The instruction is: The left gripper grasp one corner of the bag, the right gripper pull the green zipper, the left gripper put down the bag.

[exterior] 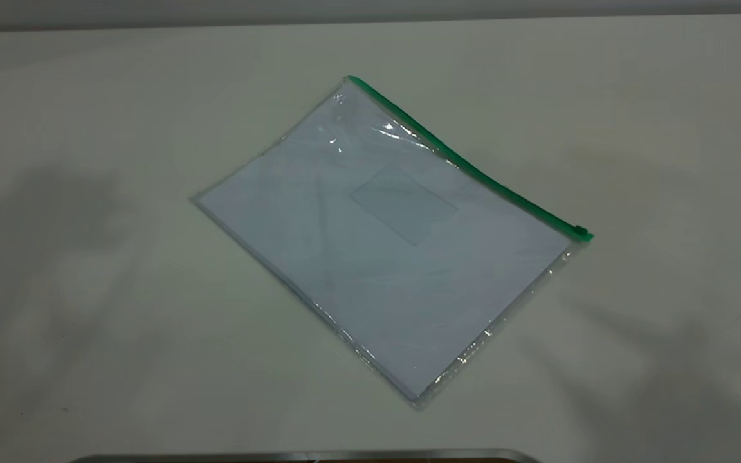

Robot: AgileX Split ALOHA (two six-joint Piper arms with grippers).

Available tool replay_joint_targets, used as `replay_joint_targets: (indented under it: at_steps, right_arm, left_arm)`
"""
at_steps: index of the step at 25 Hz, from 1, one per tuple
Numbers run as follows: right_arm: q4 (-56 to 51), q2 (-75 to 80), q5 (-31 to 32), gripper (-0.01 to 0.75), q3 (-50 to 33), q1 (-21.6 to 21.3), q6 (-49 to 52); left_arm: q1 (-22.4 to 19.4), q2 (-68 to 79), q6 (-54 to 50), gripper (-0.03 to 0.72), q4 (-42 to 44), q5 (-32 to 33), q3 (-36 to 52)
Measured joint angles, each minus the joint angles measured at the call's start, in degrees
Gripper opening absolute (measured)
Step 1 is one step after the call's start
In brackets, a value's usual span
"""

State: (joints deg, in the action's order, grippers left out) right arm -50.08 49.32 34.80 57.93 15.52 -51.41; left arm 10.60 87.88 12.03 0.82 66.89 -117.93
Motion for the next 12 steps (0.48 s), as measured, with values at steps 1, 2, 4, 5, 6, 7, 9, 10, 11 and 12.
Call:
replay_joint_targets:
  at_steps: [1,2,4,5,6,7,9,10,11,12]
  right_arm:
    - [2.74,-1.84,1.58,0.534,0.0,0.0,3.03]
    - [5.47,-4.28,3.38,0.534,0.0,0.0,6.27]
    - [9.36,-9.67,6.48,0.534,0.0,0.0,11.53]
    - [10.57,-12.02,8.18,0.534,0.0,0.0,13.36]
    - [11.79,-14.89,9.87,0.534,0.0,0.0,15.4]
    - [12.96,-17.68,11.94,0.534,0.0,0.0,17.33]
    - [15.5,-22.28,16.42,0.534,0.0,0.0,20.68]
    - [16.87,-24.5,18.89,0.534,0.0,0.0,22.6]
    - [18.18,-26.56,20.76,0.534,0.0,0.0,24.48]
    - [19.08,-28.19,22.51,0.534,-0.24,0.0,25.89]
  left_arm:
    - [0.0,-1.62,-1.05,0.59,0.0,0.0,1.08]
    - [0.0,-3.15,-2.2,0.59,0.0,0.0,2.35]
    - [0.0,-7.21,-3.82,0.59,0.0,0.0,6.61]
    - [0.0,-9.48,-4.63,0.59,0.0,0.0,9.29]
    - [0.0,-11.43,-5.54,0.59,0.0,0.0,11.69]
    - [0.0,-13.87,-6.47,0.59,0.0,0.0,14.82]
    - [0.0,-18.52,-8.65,0.59,-0.05,0.0,20.9]
    - [0.0,-21.11,-9.76,0.59,-0.05,0.0,24.22]
    - [0.0,-23.75,-10.89,0.59,-0.05,0.0,27.55]
    - [0.0,-26.45,-12.03,0.59,-0.05,0.04,30.94]
